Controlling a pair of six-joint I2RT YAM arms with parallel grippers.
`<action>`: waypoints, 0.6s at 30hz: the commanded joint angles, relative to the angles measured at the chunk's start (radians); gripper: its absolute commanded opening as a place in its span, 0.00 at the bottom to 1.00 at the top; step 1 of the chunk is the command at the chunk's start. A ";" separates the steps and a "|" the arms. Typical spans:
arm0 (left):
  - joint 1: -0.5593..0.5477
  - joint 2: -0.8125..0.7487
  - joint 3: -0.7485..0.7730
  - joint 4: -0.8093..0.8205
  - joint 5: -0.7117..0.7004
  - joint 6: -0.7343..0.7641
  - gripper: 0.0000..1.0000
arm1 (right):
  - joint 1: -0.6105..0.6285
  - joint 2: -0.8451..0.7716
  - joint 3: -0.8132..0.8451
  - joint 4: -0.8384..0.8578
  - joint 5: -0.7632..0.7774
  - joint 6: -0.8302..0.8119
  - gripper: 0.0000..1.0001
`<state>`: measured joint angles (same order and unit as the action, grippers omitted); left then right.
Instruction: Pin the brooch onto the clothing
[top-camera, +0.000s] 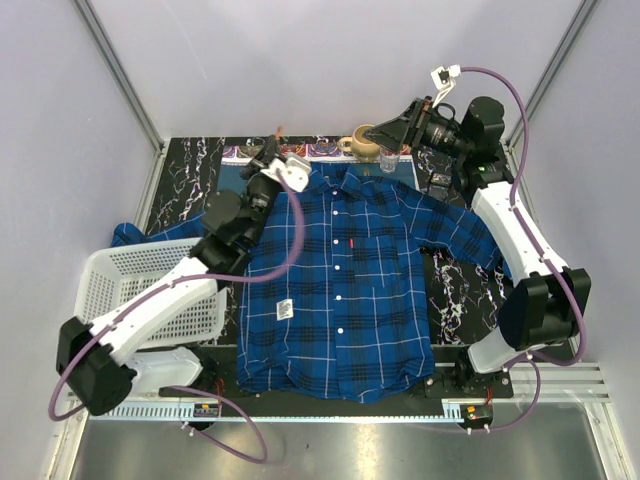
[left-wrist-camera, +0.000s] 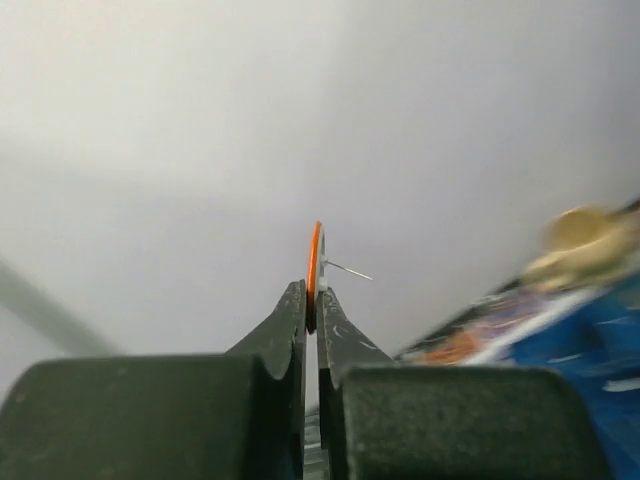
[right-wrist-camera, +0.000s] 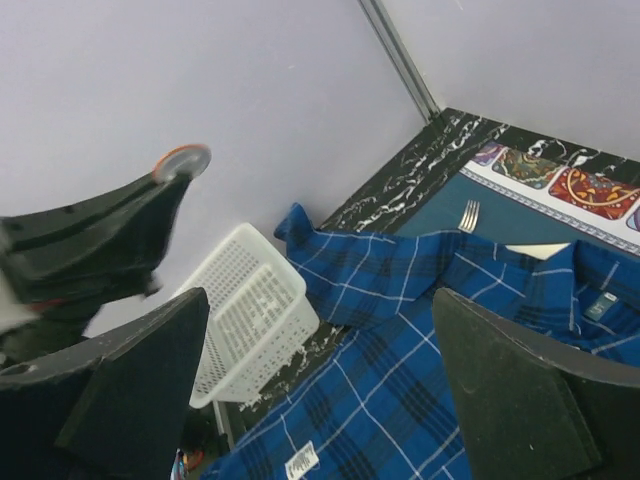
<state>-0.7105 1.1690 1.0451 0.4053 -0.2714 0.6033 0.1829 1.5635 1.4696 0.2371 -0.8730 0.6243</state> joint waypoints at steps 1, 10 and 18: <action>0.025 0.133 -0.215 0.779 -0.231 0.954 0.01 | 0.010 -0.054 0.047 -0.136 0.025 -0.169 0.98; 0.131 0.310 -0.223 1.264 -0.135 1.286 0.06 | 0.010 -0.033 0.083 -0.200 0.039 -0.202 0.99; 0.144 0.287 -0.258 1.261 -0.089 1.261 0.00 | 0.012 0.013 0.109 -0.202 0.011 -0.204 0.99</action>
<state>-0.5747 1.4853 0.7773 1.2568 -0.3946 1.8488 0.1898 1.5536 1.5173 0.0303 -0.8513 0.4442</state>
